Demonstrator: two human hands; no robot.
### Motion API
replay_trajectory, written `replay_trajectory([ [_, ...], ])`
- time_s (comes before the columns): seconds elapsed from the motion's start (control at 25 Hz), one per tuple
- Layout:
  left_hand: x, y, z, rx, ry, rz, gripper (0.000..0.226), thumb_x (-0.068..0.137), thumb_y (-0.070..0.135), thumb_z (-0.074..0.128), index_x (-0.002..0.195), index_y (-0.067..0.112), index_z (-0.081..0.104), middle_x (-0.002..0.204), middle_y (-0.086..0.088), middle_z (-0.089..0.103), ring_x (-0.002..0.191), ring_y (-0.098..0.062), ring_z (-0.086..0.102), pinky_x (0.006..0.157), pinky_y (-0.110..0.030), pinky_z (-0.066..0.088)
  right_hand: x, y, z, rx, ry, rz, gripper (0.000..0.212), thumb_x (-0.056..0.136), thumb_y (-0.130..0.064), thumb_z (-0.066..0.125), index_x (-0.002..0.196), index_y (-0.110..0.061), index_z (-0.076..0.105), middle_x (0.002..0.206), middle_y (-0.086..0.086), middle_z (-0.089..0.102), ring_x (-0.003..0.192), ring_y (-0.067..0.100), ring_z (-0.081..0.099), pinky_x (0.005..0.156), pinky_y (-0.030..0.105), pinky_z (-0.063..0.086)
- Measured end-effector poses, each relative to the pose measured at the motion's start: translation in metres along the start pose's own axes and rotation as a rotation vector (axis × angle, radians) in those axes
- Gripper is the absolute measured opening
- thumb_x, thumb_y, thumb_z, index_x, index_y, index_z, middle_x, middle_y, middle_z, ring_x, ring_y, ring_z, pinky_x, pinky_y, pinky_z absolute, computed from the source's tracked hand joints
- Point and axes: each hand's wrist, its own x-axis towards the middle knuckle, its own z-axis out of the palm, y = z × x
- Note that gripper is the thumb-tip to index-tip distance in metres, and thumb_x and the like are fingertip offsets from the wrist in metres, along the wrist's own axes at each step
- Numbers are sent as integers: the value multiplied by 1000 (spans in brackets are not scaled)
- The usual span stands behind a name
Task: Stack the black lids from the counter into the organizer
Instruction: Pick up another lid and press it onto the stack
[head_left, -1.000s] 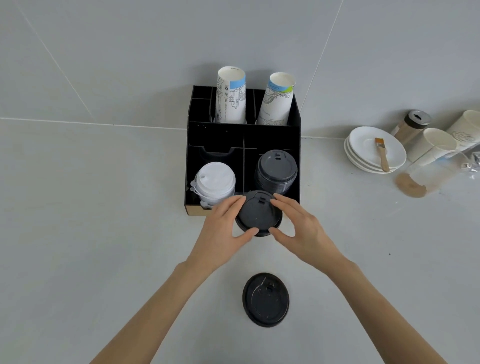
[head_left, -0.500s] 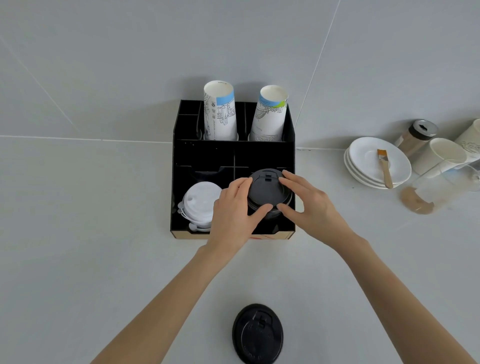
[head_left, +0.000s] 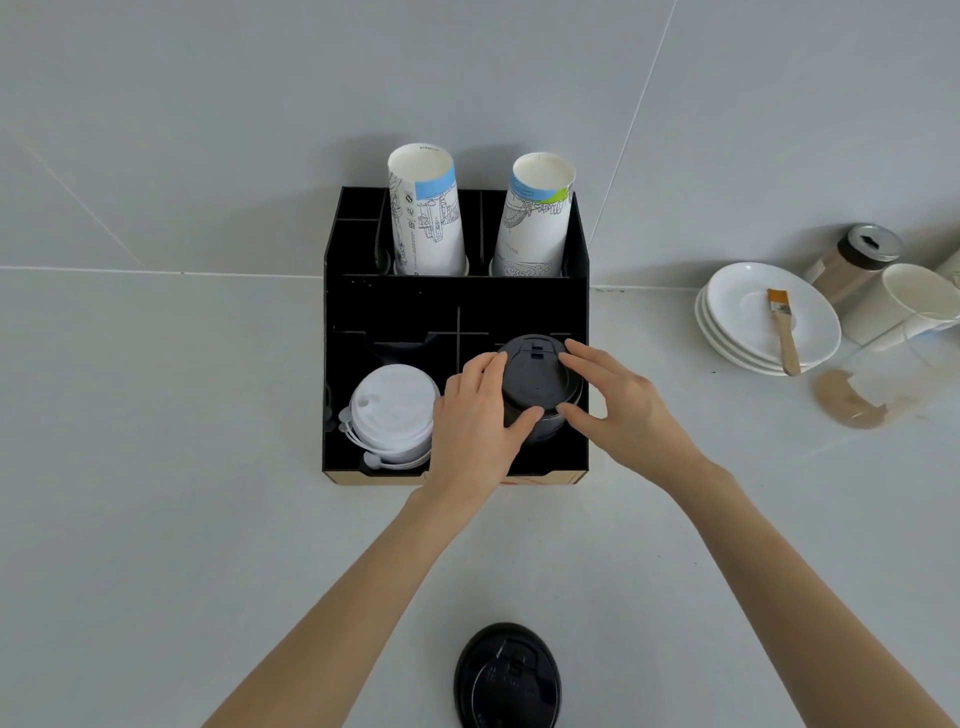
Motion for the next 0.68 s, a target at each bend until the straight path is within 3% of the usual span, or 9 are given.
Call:
replay_trajectory([
  [0.2,1,-2,-2,6,-24,22,63,83,33,57,135,12,29,143,-5,36,129,-24,35,103,-39,34,-2,-1,4,27,22,10,51,85,-11,56,132,-10,38,147,4,34,133,19,36,94,3,15],
  [0.44,0,-9,-11,-84,-56,70,61,82,25,61,133,12,32,144,-8,32,129,-25,35,106,-40,36,-7,-12,5,41,78,43,50,84,-10,57,132,-12,39,148,4,31,132,21,37,102,24,31],
  [0.68,-30,-15,-17,-81,-58,105,59,84,25,57,135,14,30,147,-7,27,135,-22,25,111,-40,28,-36,-23,9,50,130,46,52,85,-13,57,133,-16,37,149,1,31,133,18,35,101,21,28],
])
